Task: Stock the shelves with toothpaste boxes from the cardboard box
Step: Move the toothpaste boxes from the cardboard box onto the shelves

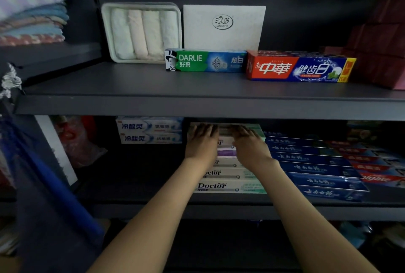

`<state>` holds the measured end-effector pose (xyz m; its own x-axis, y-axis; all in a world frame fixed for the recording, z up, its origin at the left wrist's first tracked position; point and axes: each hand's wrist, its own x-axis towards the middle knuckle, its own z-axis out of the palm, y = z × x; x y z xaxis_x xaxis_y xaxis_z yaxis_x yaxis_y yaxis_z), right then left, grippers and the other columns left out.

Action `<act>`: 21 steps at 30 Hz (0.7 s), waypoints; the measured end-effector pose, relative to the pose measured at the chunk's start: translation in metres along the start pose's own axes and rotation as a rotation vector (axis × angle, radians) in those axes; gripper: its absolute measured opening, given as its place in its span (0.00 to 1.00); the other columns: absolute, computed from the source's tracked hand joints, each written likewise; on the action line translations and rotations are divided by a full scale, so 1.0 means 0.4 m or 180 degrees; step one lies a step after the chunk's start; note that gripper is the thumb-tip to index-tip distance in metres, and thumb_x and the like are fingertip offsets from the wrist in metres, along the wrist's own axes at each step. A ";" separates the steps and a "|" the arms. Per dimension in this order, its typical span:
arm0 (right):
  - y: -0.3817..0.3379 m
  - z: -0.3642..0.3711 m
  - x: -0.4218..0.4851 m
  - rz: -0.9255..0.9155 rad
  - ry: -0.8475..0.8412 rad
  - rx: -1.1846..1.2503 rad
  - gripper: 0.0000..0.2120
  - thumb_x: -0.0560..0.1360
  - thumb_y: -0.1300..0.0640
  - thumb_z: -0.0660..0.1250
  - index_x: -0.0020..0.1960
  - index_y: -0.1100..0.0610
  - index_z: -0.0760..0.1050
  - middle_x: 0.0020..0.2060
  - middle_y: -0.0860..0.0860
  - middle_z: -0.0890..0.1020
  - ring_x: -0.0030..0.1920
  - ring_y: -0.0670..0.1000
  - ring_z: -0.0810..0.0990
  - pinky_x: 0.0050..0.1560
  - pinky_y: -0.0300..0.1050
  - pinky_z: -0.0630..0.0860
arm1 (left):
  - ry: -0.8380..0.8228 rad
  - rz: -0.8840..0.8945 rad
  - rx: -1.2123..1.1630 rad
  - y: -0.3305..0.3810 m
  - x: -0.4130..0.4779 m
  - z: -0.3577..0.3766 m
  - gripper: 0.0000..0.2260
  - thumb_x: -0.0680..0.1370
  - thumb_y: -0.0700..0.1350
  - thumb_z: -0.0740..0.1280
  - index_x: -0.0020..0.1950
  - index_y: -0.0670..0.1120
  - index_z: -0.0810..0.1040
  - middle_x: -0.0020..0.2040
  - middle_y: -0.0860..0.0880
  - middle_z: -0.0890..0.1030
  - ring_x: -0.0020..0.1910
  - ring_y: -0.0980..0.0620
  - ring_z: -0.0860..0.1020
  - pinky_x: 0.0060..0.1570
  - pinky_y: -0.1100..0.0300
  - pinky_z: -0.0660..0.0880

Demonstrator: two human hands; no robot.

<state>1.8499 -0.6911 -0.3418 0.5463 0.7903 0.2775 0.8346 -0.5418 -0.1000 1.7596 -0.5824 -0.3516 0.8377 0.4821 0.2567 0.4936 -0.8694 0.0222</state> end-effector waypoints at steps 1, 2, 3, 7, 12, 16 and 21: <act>-0.002 0.003 0.001 0.0006 0.0025 0.0003 0.28 0.79 0.65 0.55 0.77 0.55 0.53 0.76 0.51 0.58 0.75 0.52 0.56 0.74 0.44 0.51 | -0.0008 -0.0025 -0.0051 0.002 -0.001 -0.002 0.30 0.78 0.35 0.56 0.79 0.43 0.51 0.78 0.44 0.53 0.77 0.44 0.52 0.75 0.49 0.45; -0.001 0.006 0.004 0.0017 0.0040 0.0001 0.29 0.78 0.66 0.55 0.77 0.55 0.53 0.76 0.52 0.58 0.75 0.52 0.56 0.74 0.44 0.51 | 0.0001 -0.0045 -0.0084 0.006 -0.003 -0.006 0.30 0.78 0.34 0.56 0.78 0.43 0.51 0.78 0.44 0.53 0.77 0.44 0.52 0.75 0.50 0.46; -0.001 0.009 0.006 0.0028 0.0050 -0.0009 0.29 0.78 0.67 0.54 0.77 0.55 0.53 0.76 0.52 0.58 0.75 0.52 0.55 0.75 0.44 0.50 | 0.0015 -0.0070 -0.0097 0.010 -0.004 -0.010 0.30 0.78 0.34 0.56 0.78 0.43 0.51 0.78 0.44 0.53 0.77 0.44 0.52 0.75 0.51 0.46; -0.011 0.019 0.001 0.0094 0.0044 -0.0116 0.29 0.79 0.65 0.54 0.78 0.58 0.48 0.77 0.54 0.52 0.77 0.52 0.49 0.75 0.46 0.42 | -0.0069 -0.0206 -0.0013 0.028 -0.019 -0.015 0.31 0.79 0.38 0.57 0.79 0.43 0.45 0.79 0.44 0.46 0.77 0.45 0.45 0.75 0.50 0.40; -0.038 -0.004 -0.097 0.0348 0.0277 0.0019 0.27 0.80 0.60 0.56 0.76 0.63 0.52 0.75 0.60 0.57 0.76 0.56 0.52 0.75 0.49 0.45 | -0.0188 -0.0440 -0.0122 0.096 -0.110 -0.043 0.33 0.81 0.43 0.57 0.78 0.44 0.39 0.78 0.41 0.38 0.77 0.44 0.38 0.73 0.45 0.34; -0.034 -0.020 -0.261 0.0470 0.0782 0.0374 0.24 0.68 0.64 0.73 0.63 0.67 0.74 0.60 0.63 0.77 0.63 0.62 0.75 0.64 0.55 0.70 | 0.0282 -0.0215 -0.0504 0.196 -0.238 -0.051 0.24 0.81 0.44 0.52 0.78 0.43 0.55 0.77 0.40 0.56 0.76 0.42 0.56 0.74 0.45 0.50; 0.044 -0.071 -0.519 0.0818 0.0876 0.0679 0.20 0.71 0.60 0.61 0.61 0.64 0.76 0.59 0.59 0.79 0.62 0.57 0.75 0.66 0.45 0.64 | -0.0155 0.0548 -0.0770 0.358 -0.385 -0.033 0.22 0.73 0.45 0.55 0.63 0.43 0.78 0.62 0.45 0.79 0.61 0.48 0.78 0.62 0.52 0.72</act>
<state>1.7493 -0.8731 -0.3741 0.7229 0.5161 0.4594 0.6858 -0.6169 -0.3862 1.6982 -0.7826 -0.3751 0.9173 0.3249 0.2303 0.2781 -0.9365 0.2134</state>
